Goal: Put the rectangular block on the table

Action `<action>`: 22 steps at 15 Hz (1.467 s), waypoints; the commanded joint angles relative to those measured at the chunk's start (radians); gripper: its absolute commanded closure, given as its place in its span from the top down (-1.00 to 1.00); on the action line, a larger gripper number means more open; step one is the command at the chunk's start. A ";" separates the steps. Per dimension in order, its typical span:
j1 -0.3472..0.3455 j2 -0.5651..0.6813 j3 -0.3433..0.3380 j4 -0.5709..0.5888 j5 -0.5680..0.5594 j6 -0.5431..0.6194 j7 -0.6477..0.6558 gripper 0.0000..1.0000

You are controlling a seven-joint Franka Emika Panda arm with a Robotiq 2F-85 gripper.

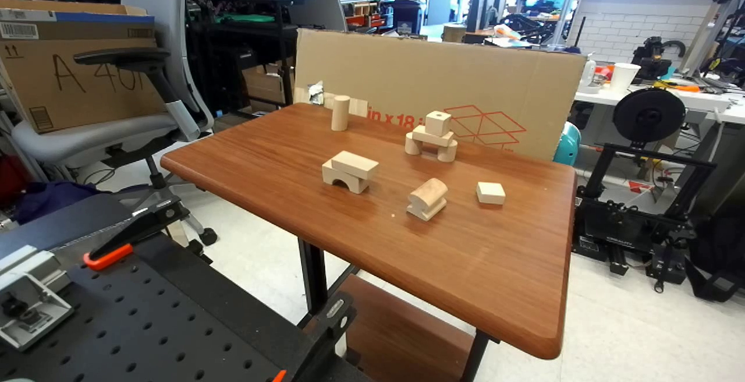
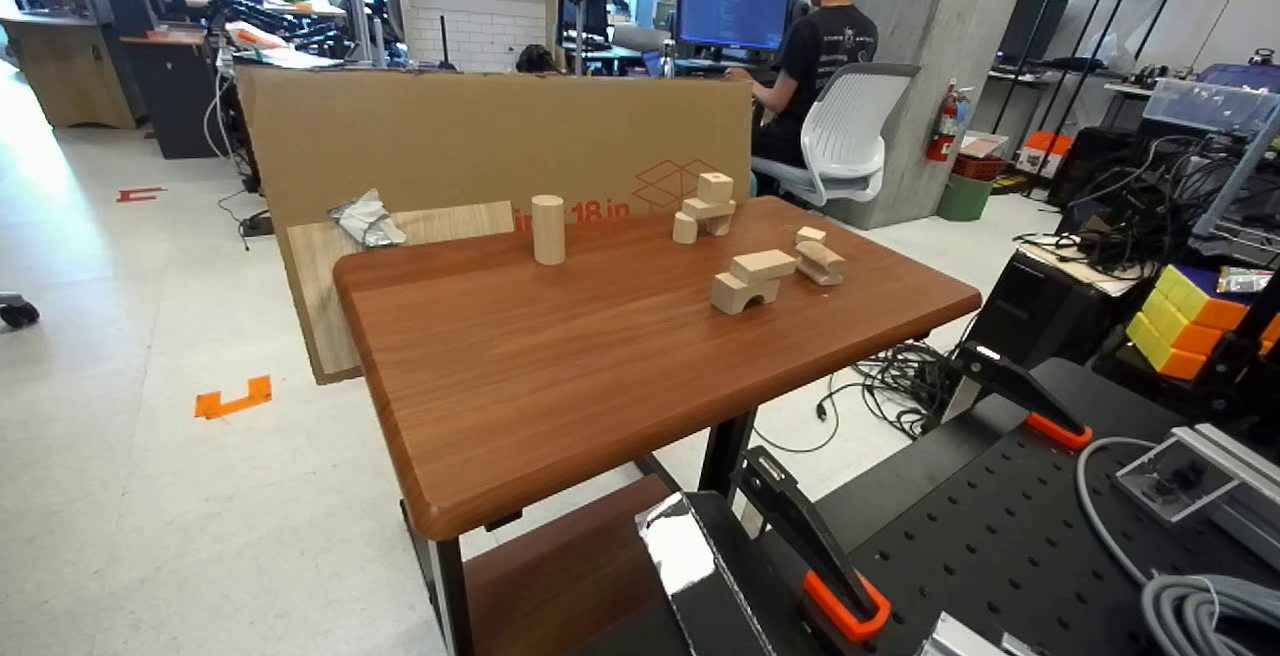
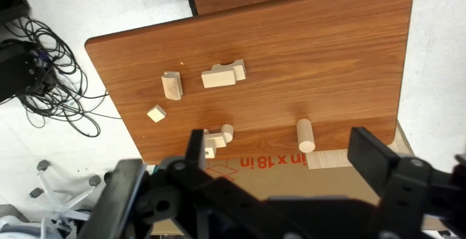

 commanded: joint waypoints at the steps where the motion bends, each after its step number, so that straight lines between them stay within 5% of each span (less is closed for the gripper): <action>1: -0.008 0.082 -0.072 0.025 -0.046 0.045 -0.125 1.00; 13: -0.020 0.417 -0.275 0.108 -0.023 0.266 -0.497 1.00; 22: -0.020 0.659 -0.280 0.181 -0.011 0.316 -0.547 1.00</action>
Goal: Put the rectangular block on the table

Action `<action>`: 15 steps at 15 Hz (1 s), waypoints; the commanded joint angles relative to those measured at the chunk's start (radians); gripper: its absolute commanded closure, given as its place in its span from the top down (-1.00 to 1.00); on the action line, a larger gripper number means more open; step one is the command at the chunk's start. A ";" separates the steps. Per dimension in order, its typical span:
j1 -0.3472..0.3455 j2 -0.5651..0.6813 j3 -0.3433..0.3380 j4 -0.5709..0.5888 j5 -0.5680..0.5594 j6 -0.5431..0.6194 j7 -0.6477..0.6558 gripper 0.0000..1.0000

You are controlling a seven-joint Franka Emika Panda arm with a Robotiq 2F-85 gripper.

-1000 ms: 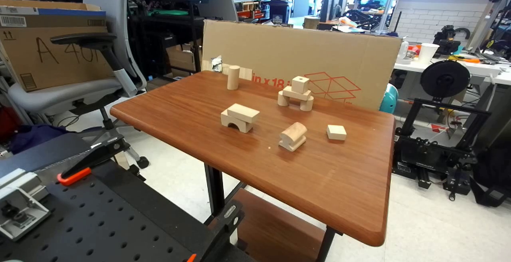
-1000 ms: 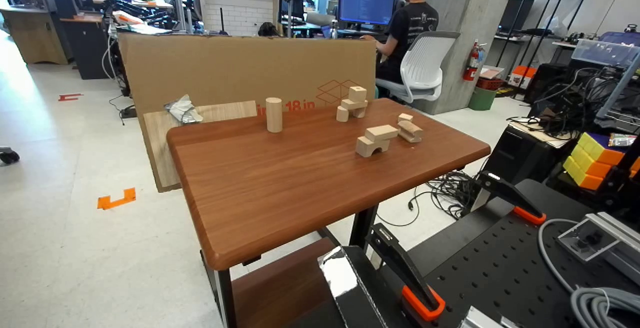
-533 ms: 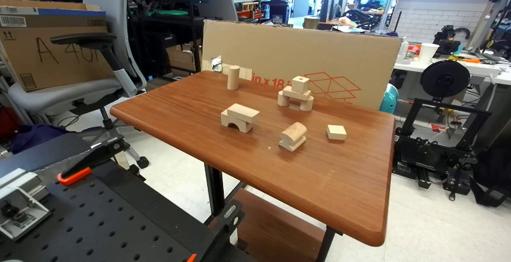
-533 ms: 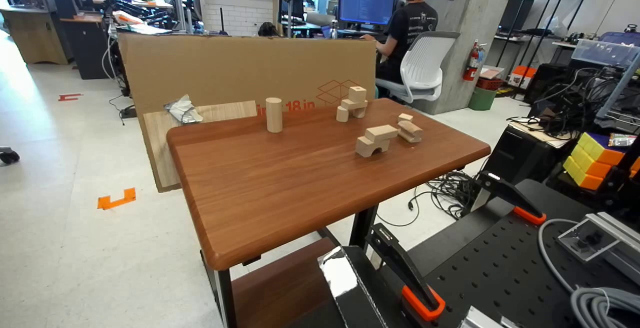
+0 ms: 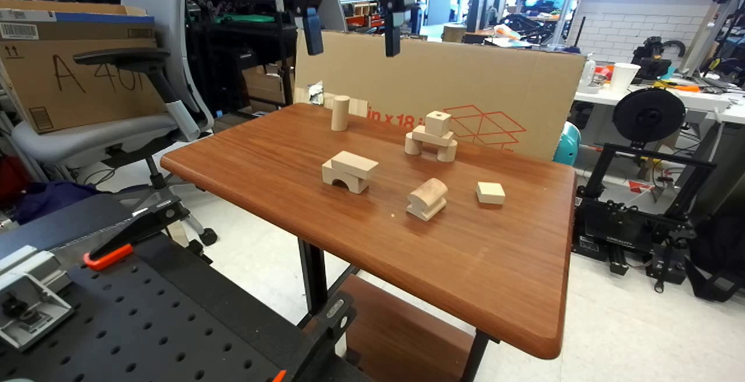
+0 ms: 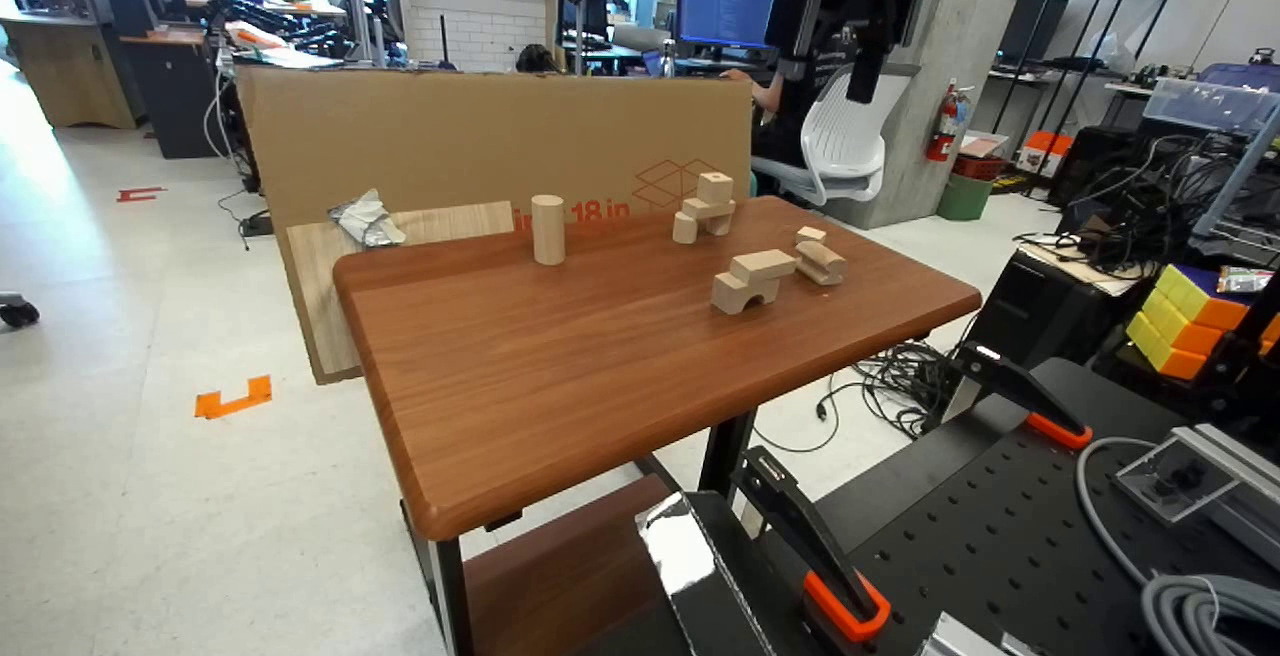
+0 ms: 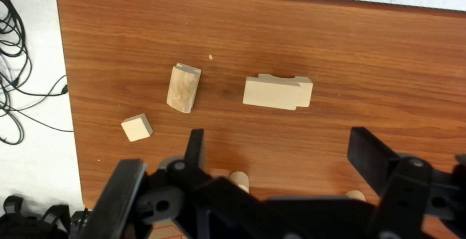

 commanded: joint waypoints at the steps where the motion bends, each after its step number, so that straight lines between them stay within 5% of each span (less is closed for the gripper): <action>1: 0.005 0.107 0.002 0.064 0.043 0.017 -0.038 1.00; 15: -0.001 0.359 0.010 0.224 0.064 -0.014 -0.059 1.00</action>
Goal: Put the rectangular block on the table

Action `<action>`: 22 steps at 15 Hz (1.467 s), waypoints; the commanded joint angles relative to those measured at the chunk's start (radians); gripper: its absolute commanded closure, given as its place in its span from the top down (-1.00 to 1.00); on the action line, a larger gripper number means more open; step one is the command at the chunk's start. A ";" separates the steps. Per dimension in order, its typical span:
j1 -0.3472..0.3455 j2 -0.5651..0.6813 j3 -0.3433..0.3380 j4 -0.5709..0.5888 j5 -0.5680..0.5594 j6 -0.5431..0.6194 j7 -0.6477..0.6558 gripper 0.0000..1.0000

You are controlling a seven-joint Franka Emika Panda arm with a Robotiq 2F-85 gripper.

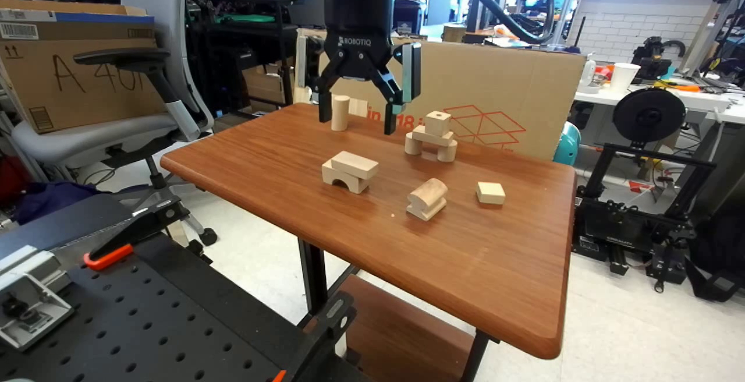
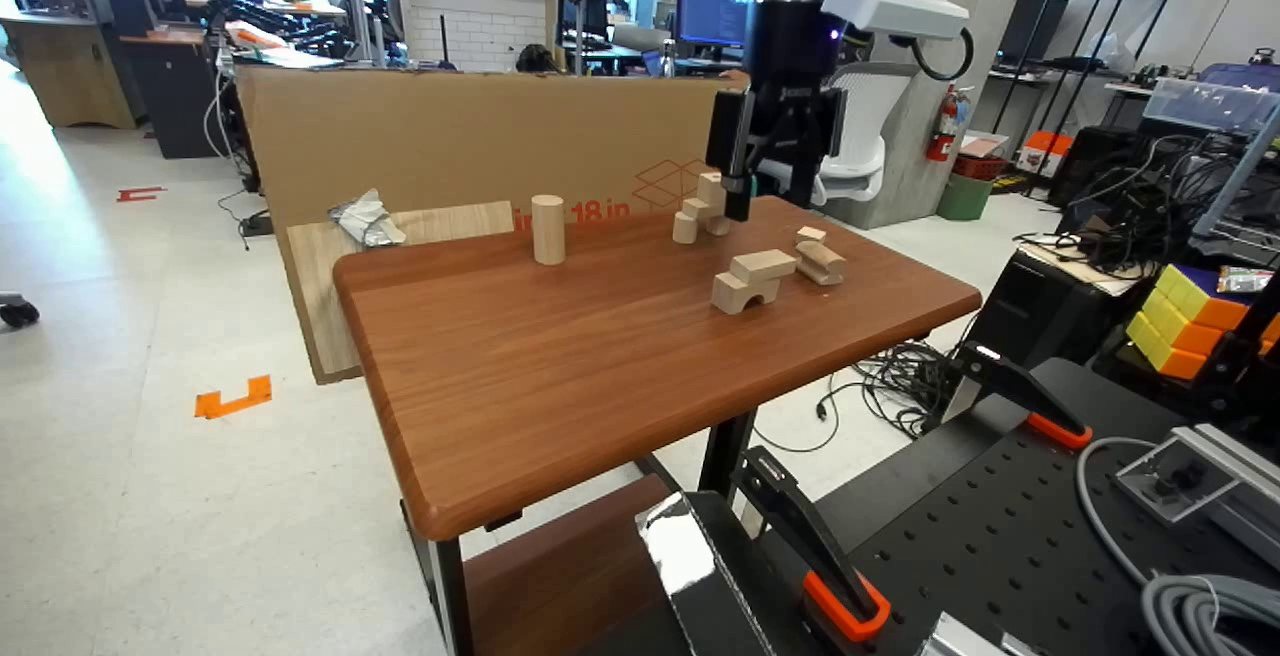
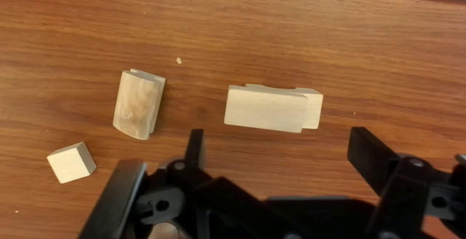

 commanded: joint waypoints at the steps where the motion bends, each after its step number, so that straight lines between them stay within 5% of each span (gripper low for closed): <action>1: -0.002 0.058 -0.002 0.051 -0.004 -0.017 -0.009 1.00; 17: 0.013 0.139 -0.006 0.100 -0.030 -0.065 0.000 1.00; 18: 0.015 0.147 -0.005 0.106 -0.031 -0.068 0.001 0.95; 19: 0.016 0.152 -0.005 0.113 -0.031 -0.070 0.002 0.46; 22: 0.019 0.169 -0.005 0.136 -0.031 -0.098 0.009 0.28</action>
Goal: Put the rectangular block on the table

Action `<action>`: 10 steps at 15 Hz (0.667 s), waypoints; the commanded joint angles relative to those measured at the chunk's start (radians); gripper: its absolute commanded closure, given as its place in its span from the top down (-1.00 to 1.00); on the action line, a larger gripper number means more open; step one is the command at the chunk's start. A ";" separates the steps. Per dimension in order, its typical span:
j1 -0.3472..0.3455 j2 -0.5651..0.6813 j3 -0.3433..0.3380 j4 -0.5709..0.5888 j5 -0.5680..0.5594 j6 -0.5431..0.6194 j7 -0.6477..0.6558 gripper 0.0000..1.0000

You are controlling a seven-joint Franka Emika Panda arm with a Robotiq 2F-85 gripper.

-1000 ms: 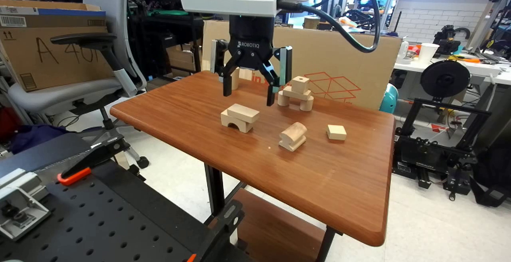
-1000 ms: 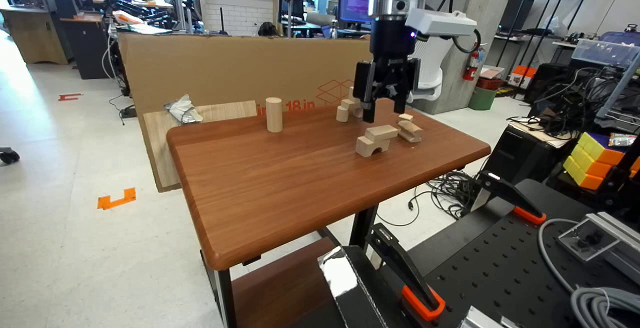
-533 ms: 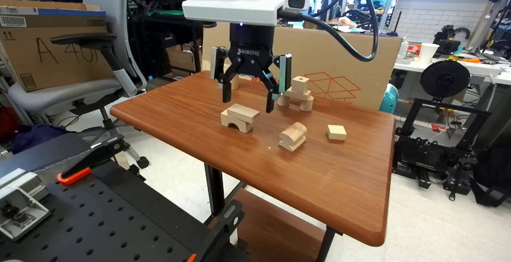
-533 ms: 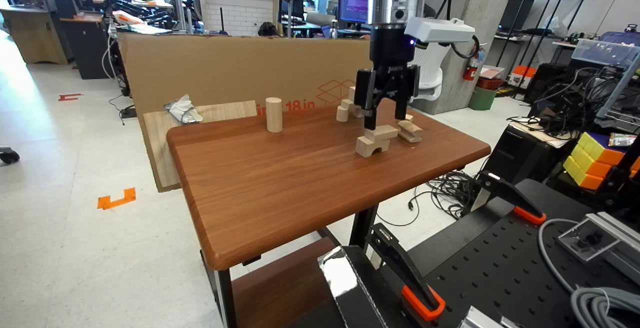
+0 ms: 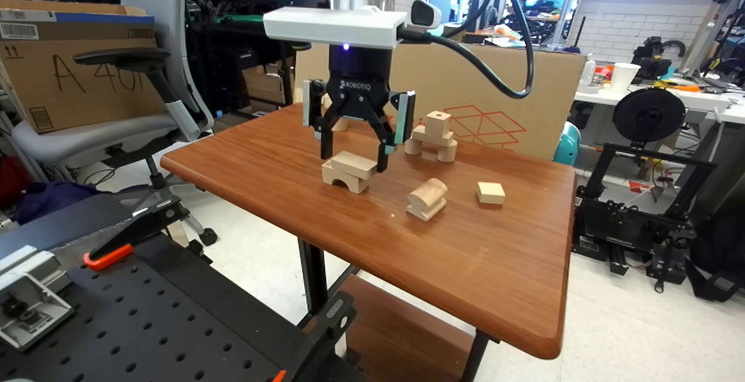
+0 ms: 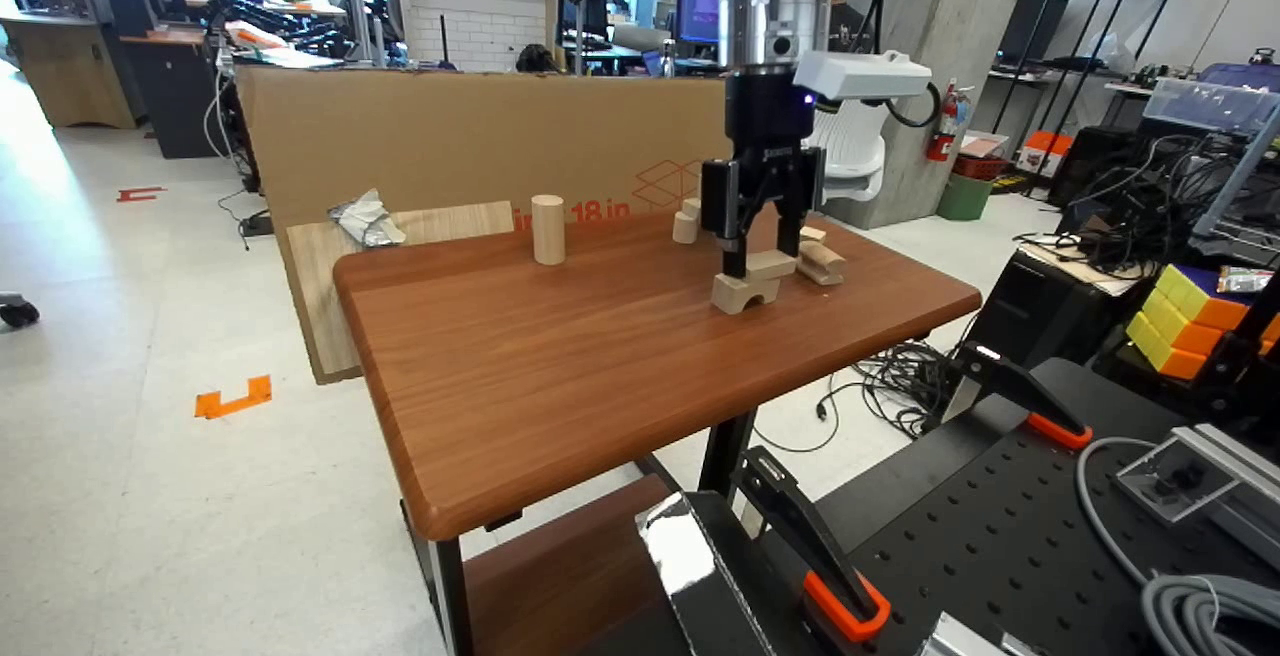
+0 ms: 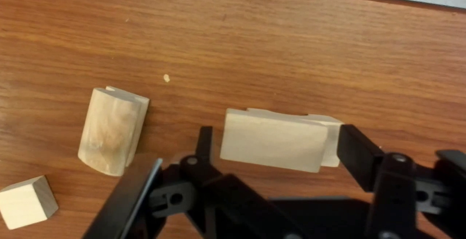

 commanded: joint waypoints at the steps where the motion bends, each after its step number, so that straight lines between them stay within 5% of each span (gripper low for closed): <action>1: 0.007 0.034 0.000 0.059 -0.007 -0.066 0.008 0.13; 3: 0.008 0.036 0.001 0.074 -0.003 -0.096 0.009 -0.11; 10: 0.045 0.011 0.002 0.106 -0.016 -0.132 0.078 -0.12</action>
